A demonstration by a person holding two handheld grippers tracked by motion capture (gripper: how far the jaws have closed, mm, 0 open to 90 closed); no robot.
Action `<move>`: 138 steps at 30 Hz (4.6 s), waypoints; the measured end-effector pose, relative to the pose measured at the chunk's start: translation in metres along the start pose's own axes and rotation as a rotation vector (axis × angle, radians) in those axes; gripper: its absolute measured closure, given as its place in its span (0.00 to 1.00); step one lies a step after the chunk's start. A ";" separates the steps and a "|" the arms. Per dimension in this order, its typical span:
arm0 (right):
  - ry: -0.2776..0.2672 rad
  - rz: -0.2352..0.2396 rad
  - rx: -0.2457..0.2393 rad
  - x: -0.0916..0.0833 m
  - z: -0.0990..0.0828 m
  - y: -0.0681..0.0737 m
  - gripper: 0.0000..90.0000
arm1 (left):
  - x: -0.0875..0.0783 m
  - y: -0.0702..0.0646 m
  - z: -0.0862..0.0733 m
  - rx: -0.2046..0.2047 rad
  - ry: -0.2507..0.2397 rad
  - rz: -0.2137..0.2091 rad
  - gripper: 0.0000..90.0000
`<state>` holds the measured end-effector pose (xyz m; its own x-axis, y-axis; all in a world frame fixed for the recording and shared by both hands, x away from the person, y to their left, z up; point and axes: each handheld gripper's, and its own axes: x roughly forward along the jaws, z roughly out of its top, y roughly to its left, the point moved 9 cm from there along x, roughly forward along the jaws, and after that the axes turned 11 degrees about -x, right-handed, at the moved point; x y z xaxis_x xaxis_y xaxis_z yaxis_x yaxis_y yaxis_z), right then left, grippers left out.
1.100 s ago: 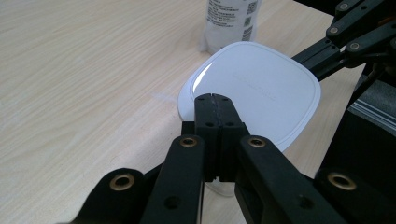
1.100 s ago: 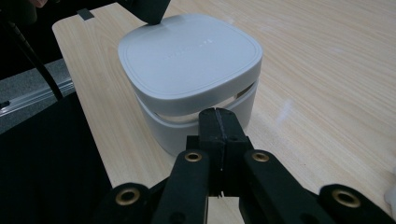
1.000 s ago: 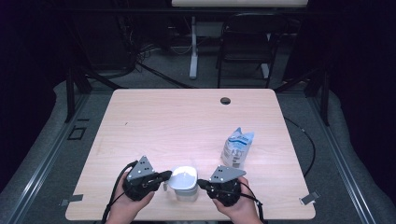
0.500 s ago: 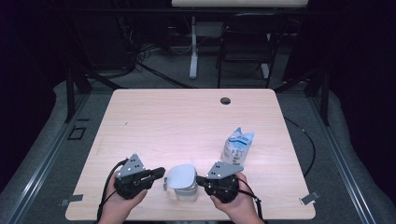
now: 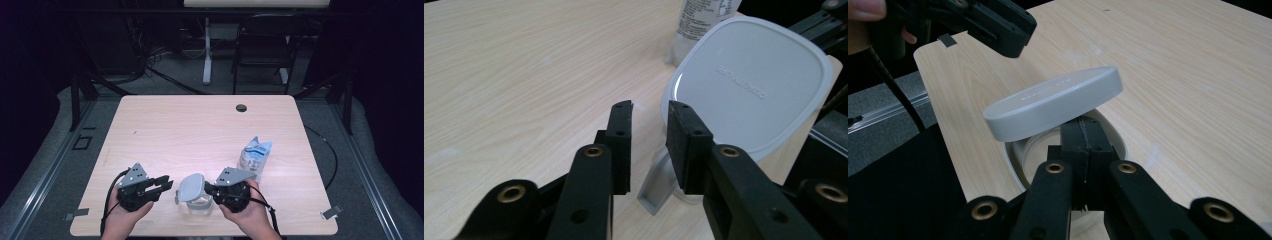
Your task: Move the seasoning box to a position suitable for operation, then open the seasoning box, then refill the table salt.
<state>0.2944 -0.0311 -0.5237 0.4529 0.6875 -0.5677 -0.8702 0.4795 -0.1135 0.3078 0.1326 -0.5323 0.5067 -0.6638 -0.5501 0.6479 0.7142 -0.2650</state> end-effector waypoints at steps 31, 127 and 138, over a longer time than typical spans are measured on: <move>0.017 0.036 -0.078 0.016 0.039 0.017 1.00 | -0.005 0.019 -0.001 -0.025 -0.012 0.058 0.67; 0.119 -0.343 0.279 -0.059 -0.143 -0.104 0.46 | -0.008 0.055 -0.012 -0.098 -0.016 0.140 0.57; 0.132 -0.322 0.281 -0.054 -0.145 -0.104 0.46 | -0.010 0.060 -0.012 -0.110 -0.023 0.146 0.57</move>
<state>0.3322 -0.1977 -0.5997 0.6475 0.4120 -0.6410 -0.5941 0.7998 -0.0860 0.3346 0.1850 -0.5520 0.6047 -0.5550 -0.5712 0.5005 0.8227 -0.2694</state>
